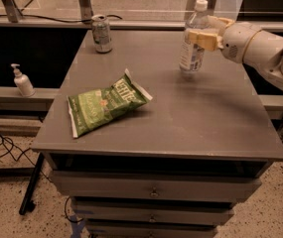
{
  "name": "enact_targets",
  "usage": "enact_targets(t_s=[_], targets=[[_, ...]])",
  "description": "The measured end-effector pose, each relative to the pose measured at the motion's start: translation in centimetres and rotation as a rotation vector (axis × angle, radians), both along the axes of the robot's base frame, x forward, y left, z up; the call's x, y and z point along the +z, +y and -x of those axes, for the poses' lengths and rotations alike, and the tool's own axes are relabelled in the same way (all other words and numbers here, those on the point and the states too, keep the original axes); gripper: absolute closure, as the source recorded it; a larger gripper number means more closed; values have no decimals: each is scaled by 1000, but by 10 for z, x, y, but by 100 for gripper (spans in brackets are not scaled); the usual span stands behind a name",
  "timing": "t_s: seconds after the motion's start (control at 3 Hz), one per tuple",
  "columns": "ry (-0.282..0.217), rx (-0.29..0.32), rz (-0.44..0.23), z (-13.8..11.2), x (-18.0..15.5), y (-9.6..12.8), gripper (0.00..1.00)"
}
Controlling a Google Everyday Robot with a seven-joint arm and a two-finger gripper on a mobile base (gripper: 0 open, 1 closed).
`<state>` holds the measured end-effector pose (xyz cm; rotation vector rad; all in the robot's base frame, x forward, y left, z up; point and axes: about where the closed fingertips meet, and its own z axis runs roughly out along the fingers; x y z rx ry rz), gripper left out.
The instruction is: Place blue plastic bottle upright
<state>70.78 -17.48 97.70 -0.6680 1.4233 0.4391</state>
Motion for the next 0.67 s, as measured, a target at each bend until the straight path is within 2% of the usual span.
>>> enact_targets(t_s=[0.33,0.67], targets=[[5,21,25,0,-9,3,100],[31,37,31,-1,-18,5,83]])
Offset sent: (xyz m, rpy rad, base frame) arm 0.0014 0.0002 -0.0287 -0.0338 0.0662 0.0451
